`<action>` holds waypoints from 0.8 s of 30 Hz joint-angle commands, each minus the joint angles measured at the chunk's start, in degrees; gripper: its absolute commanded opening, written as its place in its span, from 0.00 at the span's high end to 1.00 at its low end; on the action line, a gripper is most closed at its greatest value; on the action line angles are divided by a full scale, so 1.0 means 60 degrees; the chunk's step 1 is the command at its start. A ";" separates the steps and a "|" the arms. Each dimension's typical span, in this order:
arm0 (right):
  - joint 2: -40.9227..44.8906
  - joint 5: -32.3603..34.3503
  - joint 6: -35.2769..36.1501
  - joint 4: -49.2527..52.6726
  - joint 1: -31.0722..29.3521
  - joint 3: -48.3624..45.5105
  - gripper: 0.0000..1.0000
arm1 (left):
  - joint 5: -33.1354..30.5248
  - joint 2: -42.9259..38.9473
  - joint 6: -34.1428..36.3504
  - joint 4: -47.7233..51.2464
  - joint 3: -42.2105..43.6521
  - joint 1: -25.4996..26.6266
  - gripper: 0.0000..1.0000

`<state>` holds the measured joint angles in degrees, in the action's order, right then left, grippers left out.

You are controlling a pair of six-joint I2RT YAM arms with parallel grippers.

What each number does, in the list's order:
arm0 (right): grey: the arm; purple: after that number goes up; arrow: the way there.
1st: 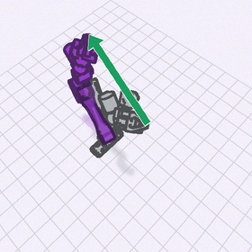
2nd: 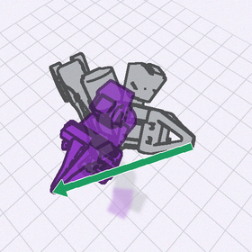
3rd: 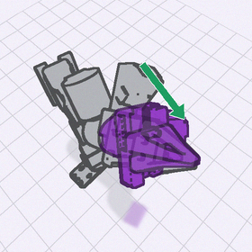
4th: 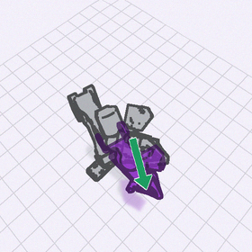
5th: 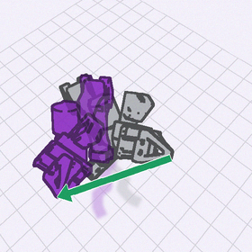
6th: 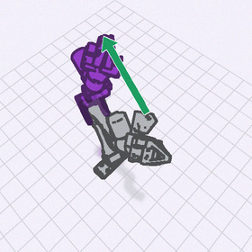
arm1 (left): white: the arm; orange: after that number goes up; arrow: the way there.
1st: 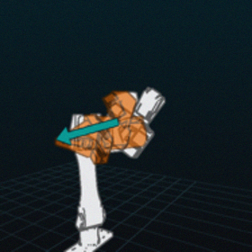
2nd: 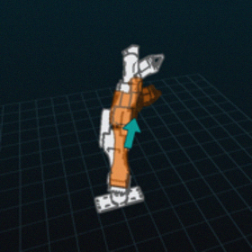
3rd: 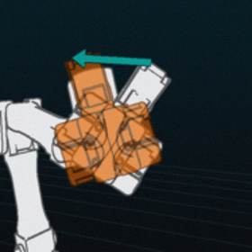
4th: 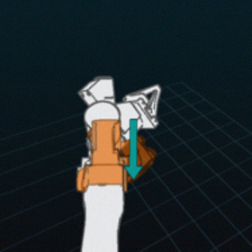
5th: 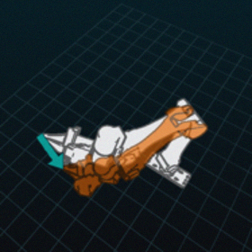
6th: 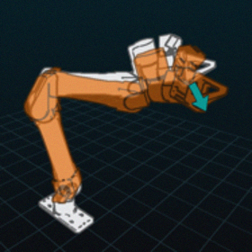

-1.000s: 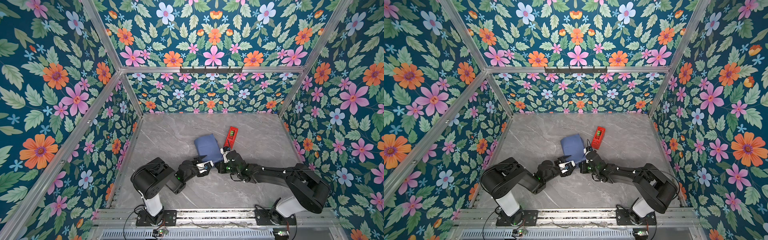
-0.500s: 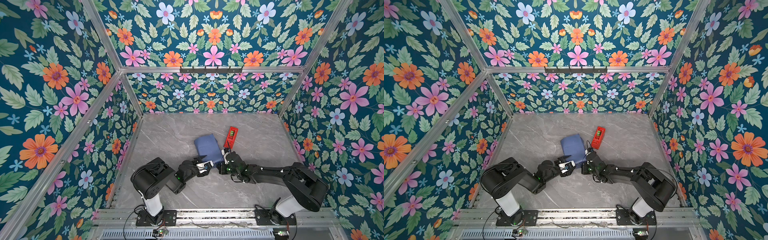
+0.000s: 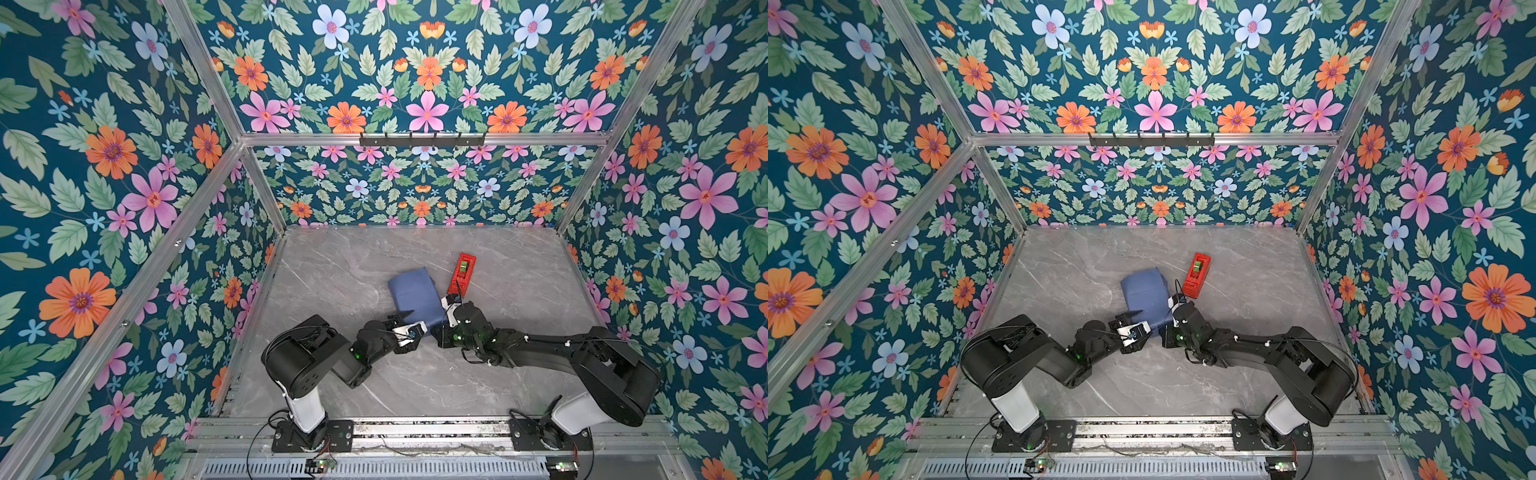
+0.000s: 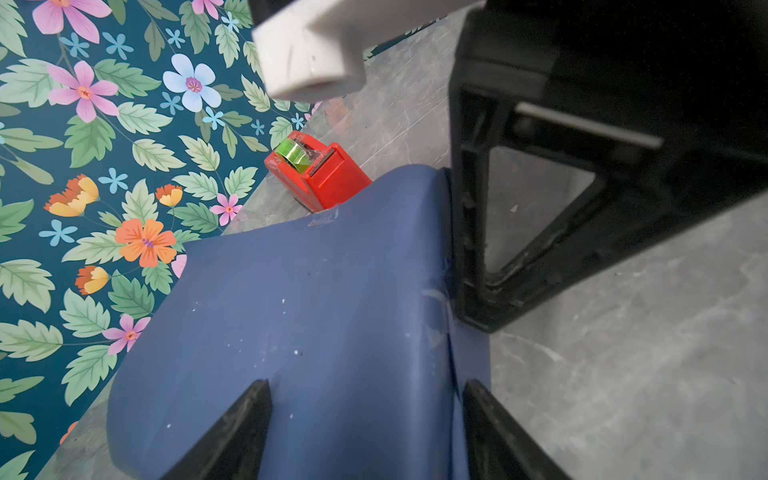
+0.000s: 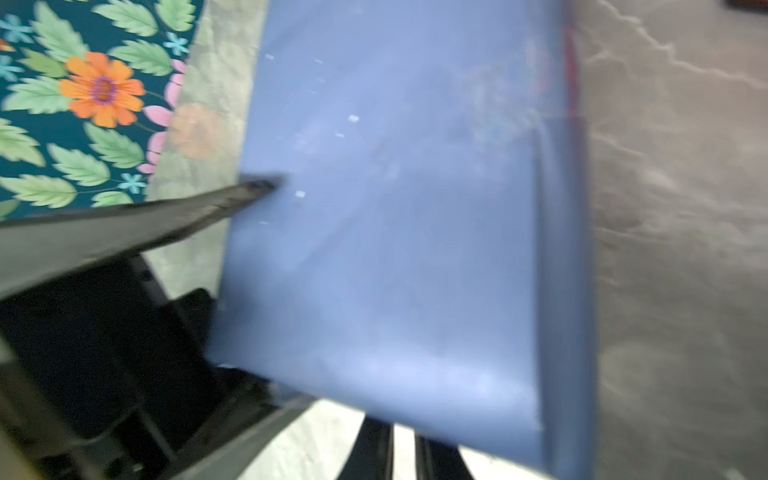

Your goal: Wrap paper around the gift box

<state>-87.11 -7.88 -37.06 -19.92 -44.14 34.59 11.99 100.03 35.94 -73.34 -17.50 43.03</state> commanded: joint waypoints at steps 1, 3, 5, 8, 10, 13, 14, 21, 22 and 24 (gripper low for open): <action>0.0168 -0.0421 0.0061 -0.0561 -0.0004 0.0065 0.86 | 0.0141 0.0009 -0.0189 0.0286 -0.0028 -0.0008 0.26; 0.0243 -0.0534 0.0049 -0.0601 -0.0016 0.0120 0.86 | 0.0153 -0.0001 -0.0184 0.0287 -0.0028 -0.0009 0.26; 0.0280 -0.0659 0.0041 -0.0635 -0.0011 0.0207 0.86 | 0.0169 0.0013 -0.0188 0.0284 -0.0028 -0.0019 0.26; 0.0337 -0.0861 0.0025 -0.0736 -0.0005 0.0257 0.86 | 0.0230 0.0013 -0.0197 0.0307 -0.0026 -0.0011 0.26; 0.0417 -0.0978 0.0025 -0.0774 -0.0010 0.0243 0.86 | 0.0237 0.0013 -0.0201 0.0336 -0.0042 -0.0008 0.26; 0.0736 -0.0993 -0.0003 -0.0745 -0.0011 0.0036 0.86 | 0.0249 -0.0001 -0.0243 0.0333 -0.0043 -0.0009 0.26; 0.0895 -0.0951 0.0001 -0.0708 0.0016 -0.0053 0.86 | 0.0268 -0.0001 -0.0253 0.0338 -0.0055 -0.0008 0.26; 0.2708 -0.0825 0.0186 0.0547 0.0682 -0.0675 0.84 | 0.0713 -0.0268 -0.0818 0.0273 -0.0271 0.0006 0.20; 0.2997 -0.0791 0.0233 0.0855 0.0828 -0.0707 0.82 | 0.0789 -0.0341 -0.0920 0.0299 -0.0327 0.0018 0.18; 0.3481 -0.0616 0.0393 0.1555 0.1082 -0.0679 0.78 | 0.0875 -0.0527 -0.1156 0.0290 -0.0376 0.0021 0.14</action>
<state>-68.69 -13.19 -36.60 -16.29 -38.87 30.46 15.11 97.93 31.70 -71.48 -19.31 43.16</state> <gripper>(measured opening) 0.209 0.848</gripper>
